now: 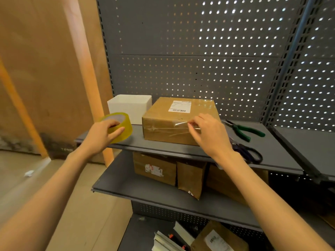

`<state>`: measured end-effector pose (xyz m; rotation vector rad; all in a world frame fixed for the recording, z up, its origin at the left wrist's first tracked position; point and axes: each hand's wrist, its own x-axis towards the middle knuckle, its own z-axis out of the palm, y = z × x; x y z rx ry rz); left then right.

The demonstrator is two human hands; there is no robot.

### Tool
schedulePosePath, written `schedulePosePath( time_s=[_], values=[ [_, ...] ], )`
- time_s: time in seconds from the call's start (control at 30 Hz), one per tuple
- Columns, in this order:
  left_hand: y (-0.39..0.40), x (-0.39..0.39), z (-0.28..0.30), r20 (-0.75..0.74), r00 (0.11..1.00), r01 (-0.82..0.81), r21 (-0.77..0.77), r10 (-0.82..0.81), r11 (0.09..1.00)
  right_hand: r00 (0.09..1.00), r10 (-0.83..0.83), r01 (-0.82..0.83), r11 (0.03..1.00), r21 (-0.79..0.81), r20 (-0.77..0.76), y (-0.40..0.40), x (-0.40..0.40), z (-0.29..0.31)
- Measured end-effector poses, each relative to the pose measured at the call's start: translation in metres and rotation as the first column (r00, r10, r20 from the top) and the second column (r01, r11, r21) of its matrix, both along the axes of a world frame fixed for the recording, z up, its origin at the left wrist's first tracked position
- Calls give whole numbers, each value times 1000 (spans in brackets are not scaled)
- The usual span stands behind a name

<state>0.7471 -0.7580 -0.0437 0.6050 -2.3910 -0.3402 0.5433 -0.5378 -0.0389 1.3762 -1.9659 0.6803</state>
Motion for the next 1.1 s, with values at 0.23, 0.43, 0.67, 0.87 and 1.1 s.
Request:
schedulePosePath(
  time_s=[0.23, 0.43, 0.67, 0.87, 1.1],
  values=[
    [-26, -7, -22, 64, 998, -21, 5, 21, 1000, 999, 22, -23, 998, 54, 23, -12, -3, -7],
    [-38, -15, -27, 162, 987, -27, 54, 18, 998, 998, 12, -14, 999, 41, 64, -16, -10, -8],
    [-3, -39, 7, 64, 998, -1, -53, 5, 999, 970, 7, 13, 997, -79, 241, -18, -21, 1],
    [62, -112, 16, 125, 948, 307, -104, -294, 946, 956, 43, -106, 973, 203, 291, -35, -11, 3],
    [52, -129, 4, 193, 925, 342, -42, -328, 939, 963, 30, -122, 935, 333, 270, -33, -23, -2]
  ],
)
